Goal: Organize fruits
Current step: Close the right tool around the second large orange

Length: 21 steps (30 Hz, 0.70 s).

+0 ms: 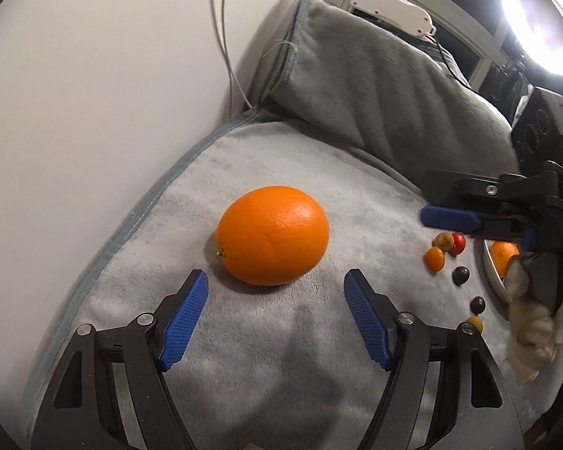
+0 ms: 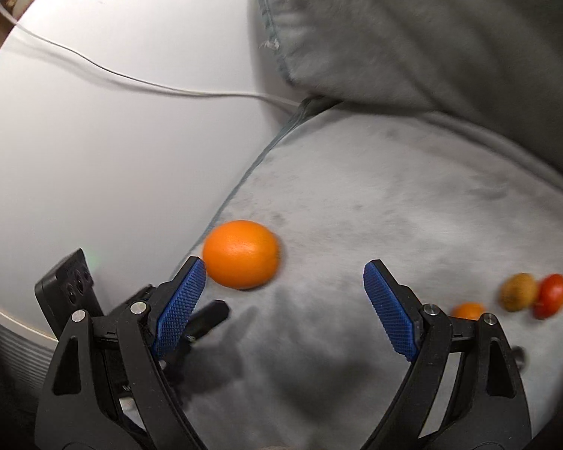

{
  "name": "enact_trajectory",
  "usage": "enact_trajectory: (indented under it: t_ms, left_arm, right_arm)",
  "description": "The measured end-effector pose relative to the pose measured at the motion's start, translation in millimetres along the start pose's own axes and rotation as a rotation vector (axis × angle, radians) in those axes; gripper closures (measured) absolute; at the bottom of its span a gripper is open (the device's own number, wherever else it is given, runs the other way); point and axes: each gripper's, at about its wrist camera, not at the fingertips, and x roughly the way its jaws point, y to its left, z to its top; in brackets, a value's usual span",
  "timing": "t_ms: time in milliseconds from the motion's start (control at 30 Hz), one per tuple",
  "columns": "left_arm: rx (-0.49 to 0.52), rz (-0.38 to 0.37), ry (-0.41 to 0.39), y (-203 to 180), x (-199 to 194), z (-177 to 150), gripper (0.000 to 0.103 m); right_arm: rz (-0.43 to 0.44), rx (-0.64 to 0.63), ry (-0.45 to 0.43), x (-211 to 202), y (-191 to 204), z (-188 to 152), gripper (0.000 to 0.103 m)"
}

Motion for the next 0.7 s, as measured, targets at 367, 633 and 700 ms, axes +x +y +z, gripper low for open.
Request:
enact_trajectory:
  t_ms: [367, 633, 700]
  left_arm:
    - [-0.015, -0.026, 0.025, 4, 14, 6, 0.03]
    - [-0.08, -0.067, 0.045, 16, 22, 9, 0.035]
    - [-0.09, -0.072, 0.051, 19, 25, 9, 0.037]
  right_arm:
    - [0.09, 0.033, 0.087, 57, 12, 12, 0.014]
    - [0.132, 0.067, 0.113, 78, 9, 15, 0.018]
    - [0.139, 0.072, 0.121, 83, 9, 14, 0.021]
